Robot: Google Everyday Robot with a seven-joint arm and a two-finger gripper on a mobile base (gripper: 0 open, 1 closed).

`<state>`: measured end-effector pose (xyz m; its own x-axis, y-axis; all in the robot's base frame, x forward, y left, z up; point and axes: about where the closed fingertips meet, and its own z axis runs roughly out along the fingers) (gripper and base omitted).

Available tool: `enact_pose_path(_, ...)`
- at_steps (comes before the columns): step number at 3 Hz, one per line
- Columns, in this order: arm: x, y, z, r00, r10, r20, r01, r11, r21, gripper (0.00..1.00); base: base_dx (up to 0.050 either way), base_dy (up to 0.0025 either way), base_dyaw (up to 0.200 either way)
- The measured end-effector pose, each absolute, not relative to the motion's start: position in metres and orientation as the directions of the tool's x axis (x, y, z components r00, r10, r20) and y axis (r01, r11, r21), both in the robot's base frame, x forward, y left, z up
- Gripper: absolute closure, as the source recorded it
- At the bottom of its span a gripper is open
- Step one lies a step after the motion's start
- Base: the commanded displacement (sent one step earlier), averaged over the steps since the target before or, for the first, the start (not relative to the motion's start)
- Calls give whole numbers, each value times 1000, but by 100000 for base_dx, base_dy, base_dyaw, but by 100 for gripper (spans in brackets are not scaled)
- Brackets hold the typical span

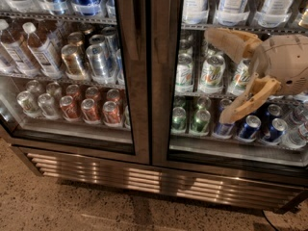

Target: Open right fridge door

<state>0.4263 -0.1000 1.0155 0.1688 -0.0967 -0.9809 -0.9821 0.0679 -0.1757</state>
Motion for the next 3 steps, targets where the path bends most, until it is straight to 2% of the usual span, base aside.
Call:
enact_pose_path(1, 451, -89, 1034, 141, -121, -983, -985, 83, -151, 0, 0, 0, 0)
enact_pose_path(2, 451, -87, 1031, 136, -121, -983, -986, 82, -146, 0, 0, 0, 0)
enact_pose_path(3, 460, -87, 1004, 77, -124, -989, -993, 83, -88, 0, 0, 0, 0)
